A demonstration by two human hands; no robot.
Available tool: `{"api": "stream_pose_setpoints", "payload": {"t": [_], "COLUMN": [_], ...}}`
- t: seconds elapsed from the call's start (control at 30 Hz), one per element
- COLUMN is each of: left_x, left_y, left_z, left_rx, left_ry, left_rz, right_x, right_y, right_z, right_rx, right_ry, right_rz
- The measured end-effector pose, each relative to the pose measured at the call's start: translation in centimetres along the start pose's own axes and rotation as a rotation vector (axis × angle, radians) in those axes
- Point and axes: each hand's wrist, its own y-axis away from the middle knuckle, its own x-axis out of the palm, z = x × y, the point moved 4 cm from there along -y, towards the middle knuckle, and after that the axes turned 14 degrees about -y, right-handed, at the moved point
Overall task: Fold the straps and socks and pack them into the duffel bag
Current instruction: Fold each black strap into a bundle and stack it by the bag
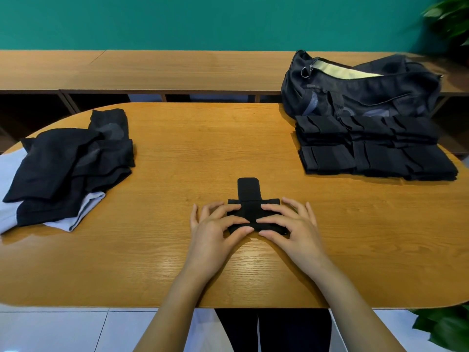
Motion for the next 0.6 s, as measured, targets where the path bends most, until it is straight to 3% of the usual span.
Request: {"api": "stream_pose_setpoints", "payload": {"t": [0.6], "left_x": [0.41], "left_y": [-0.03], "left_z": [0.18], "left_rx": [0.040], "left_ry": [-0.022], "left_rz": [-0.013], "right_x": [-0.19], "right_y": [0.08], "right_z": [-0.12], "right_rx": [-0.030], "right_ry": [-0.040], "right_rz": [-0.066]}}
